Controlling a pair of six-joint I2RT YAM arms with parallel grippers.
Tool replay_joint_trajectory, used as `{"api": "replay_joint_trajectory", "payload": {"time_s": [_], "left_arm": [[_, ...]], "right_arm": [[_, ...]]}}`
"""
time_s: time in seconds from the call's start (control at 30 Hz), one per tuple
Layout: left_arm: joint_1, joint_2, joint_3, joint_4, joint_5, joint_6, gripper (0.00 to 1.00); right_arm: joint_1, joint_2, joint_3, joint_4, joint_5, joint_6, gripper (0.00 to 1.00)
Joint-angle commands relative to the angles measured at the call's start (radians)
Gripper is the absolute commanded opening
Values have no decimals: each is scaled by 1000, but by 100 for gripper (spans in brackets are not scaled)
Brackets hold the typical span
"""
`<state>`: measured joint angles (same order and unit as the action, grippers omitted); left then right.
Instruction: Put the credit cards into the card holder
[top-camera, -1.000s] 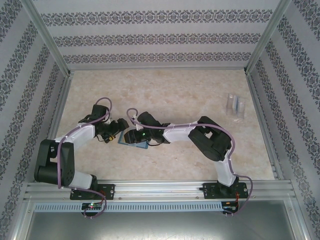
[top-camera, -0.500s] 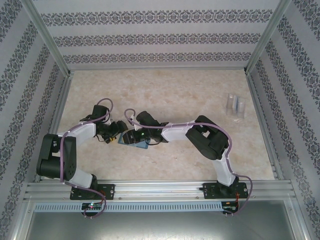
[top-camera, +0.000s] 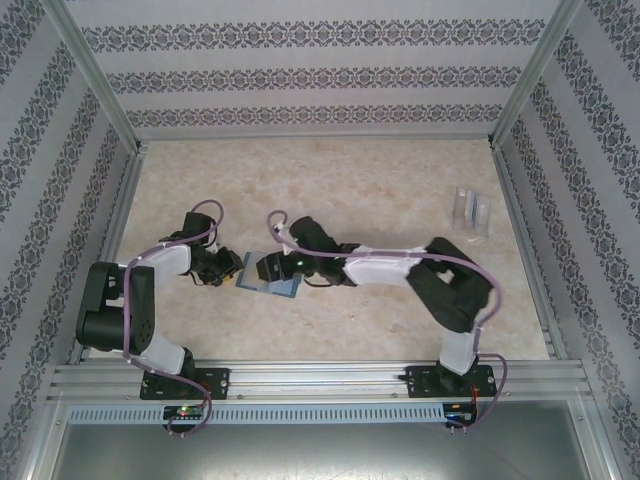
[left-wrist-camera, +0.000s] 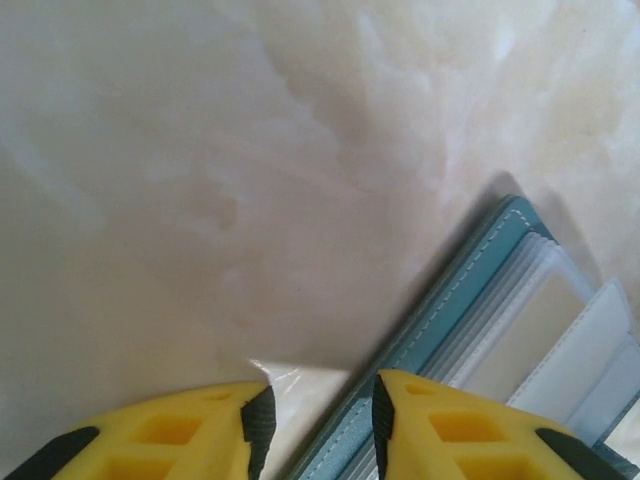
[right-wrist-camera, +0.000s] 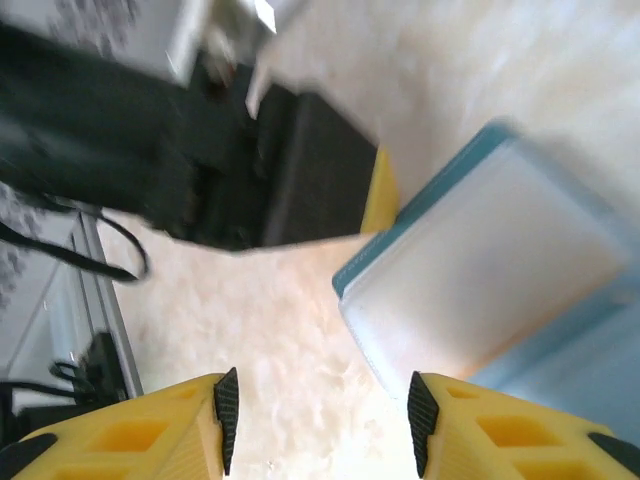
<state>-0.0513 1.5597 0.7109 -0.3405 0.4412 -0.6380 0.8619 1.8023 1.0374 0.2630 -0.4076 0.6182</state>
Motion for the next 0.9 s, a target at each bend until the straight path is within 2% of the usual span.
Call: {"api": "replay_joint_trajectory", "payload": {"time_s": [0.0,0.1,0.17,0.27,0.43,0.5,0.63,0.87], "left_arm": [[-58,143,-79,257,129,-27,35],[-70,147,-102,293,159,-50,36],[-70,133,-104,279,145,-54,42],[-70,74,-94,229,70,-47,57],[-70,-47,-41,137,10,-10,64],[-82,-83,-27,126,17,20,65],[-141,-82,42,3,-58,88,64],[-212,-27,76,-66,-199,132,63]], "right_arm": [[-82,-158,-68,-51,137,-14,54],[-159,-266,-122,-138,188,-20,54],[-181,-305,-121,-214,211,-44,53],[-179,-345,-137,-263,239,-55,53],[-211,-386,-212,-268,275,-7,54],[-227,-402,-235,-263,283,-5,54],[-289,-452,-277,-268,319,19,55],[-488,-555,-268,-403,373,-7,57]]}}
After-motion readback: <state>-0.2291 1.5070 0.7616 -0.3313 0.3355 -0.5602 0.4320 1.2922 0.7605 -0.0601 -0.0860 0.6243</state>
